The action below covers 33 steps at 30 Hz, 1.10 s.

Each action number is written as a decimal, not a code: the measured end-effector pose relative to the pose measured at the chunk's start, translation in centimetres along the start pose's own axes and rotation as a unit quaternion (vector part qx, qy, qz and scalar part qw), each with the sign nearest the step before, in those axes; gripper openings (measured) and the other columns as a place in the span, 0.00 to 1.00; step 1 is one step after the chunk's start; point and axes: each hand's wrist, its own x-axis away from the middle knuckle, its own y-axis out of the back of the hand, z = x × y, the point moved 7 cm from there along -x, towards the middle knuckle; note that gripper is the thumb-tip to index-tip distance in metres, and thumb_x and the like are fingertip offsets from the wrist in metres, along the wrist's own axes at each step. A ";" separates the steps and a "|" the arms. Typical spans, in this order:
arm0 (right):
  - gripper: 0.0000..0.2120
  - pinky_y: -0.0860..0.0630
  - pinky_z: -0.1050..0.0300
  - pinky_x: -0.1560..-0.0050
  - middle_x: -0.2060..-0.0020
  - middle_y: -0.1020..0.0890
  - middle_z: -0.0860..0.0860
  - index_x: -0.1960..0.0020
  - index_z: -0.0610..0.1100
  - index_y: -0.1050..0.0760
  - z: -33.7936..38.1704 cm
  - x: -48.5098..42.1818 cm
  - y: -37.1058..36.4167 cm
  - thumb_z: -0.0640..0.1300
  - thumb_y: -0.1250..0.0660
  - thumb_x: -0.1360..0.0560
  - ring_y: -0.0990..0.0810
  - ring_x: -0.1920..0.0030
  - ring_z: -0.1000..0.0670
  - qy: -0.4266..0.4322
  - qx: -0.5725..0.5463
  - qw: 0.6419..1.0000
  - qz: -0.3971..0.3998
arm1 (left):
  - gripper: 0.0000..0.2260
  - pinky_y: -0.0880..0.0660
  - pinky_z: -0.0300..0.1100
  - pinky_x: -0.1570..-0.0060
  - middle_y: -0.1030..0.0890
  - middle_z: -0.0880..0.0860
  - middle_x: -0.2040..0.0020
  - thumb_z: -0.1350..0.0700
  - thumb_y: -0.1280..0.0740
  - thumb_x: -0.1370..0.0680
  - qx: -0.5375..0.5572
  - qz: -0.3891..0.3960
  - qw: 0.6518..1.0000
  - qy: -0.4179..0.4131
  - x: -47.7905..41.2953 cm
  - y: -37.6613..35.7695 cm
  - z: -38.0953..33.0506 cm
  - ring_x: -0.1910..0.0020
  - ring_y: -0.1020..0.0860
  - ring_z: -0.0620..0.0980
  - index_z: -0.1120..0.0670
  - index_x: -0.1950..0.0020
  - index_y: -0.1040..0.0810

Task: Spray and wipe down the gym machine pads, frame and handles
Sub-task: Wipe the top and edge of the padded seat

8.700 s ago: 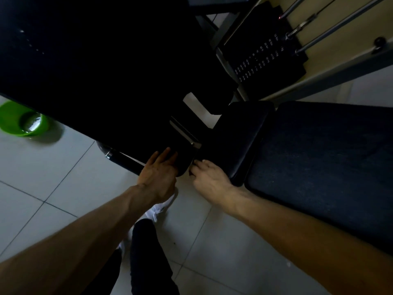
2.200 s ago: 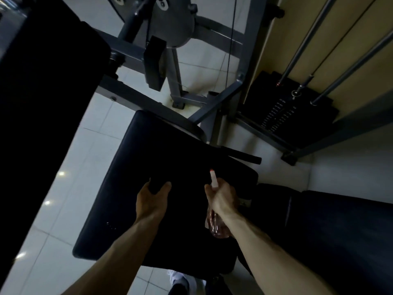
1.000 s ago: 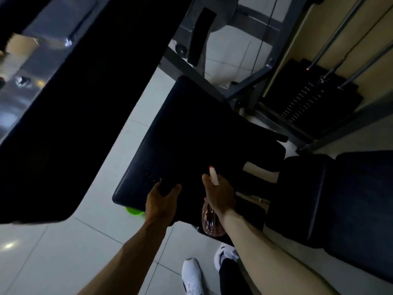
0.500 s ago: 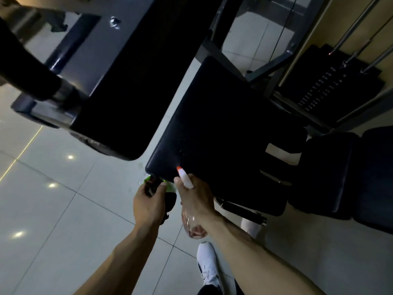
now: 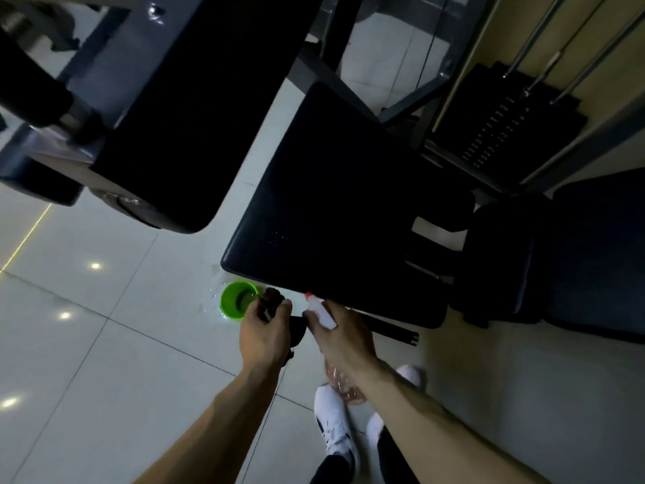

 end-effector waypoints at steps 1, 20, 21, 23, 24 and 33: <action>0.19 0.22 0.53 0.47 0.47 0.16 0.55 0.33 0.56 0.24 0.6 0.1 0.1 0.62 0.42 0.17 0.18 0.48 0.51 0.031 0.026 0.999 0.005 | 0.09 0.21 0.48 0.73 0.17 0.56 0.53 0.46 0.33 0.20 0.016 -0.016 1.000 0.012 0.0 -0.2 0.6 0.61 0.17 0.58 0.48 0.44 0.25; 0.19 0.23 0.55 0.45 0.46 0.14 0.53 0.29 0.63 0.25 -17.6 3.8 7.4 0.64 0.40 0.19 0.17 0.45 0.49 -0.100 -0.046 0.992 -0.060 | 0.12 0.22 0.44 0.72 0.16 0.58 0.52 0.48 0.32 0.18 0.089 -0.005 0.995 0.048 6.7 -8.4 3.9 0.62 0.17 0.58 0.53 0.39 0.23; 0.19 0.23 0.54 0.44 0.48 0.14 0.53 0.29 0.66 0.27 -19.3 4.3 8.1 0.64 0.41 0.19 0.17 0.47 0.49 -0.126 -0.049 0.989 -0.060 | 0.10 0.22 0.45 0.71 0.16 0.57 0.53 0.48 0.32 0.19 0.083 0.006 0.996 0.043 7.2 -9.7 4.0 0.62 0.17 0.58 0.52 0.41 0.23; 0.20 0.22 0.52 0.44 0.52 0.15 0.55 0.31 0.69 0.28 -22.8 5.3 9.5 0.68 0.43 0.21 0.17 0.51 0.49 -0.169 -0.059 0.981 -0.079 | 0.06 0.22 0.46 0.70 0.16 0.57 0.54 0.48 0.32 0.19 0.076 0.027 0.996 0.034 8.2 -12.2 4.3 0.63 0.18 0.57 0.50 0.47 0.23; 0.22 0.21 0.51 0.44 0.53 0.15 0.56 0.32 0.69 0.28 -24.4 5.6 9.9 0.70 0.44 0.23 0.17 0.52 0.50 -0.183 -0.073 0.976 -0.093 | 0.06 0.22 0.46 0.70 0.16 0.57 0.55 0.48 0.32 0.19 0.072 0.034 0.996 0.034 8.7 -13.2 4.6 0.63 0.18 0.57 0.50 0.48 0.23; 0.23 0.19 0.50 0.47 0.56 0.16 0.57 0.30 0.67 0.27 -25.5 4.6 12.3 0.69 0.42 0.23 0.17 0.55 0.50 -0.171 -0.104 0.972 -0.121 | 0.13 0.22 0.46 0.71 0.16 0.57 0.53 0.50 0.31 0.19 0.031 0.074 0.996 0.037 10.4 -16.1 5.4 0.63 0.17 0.57 0.57 0.40 0.22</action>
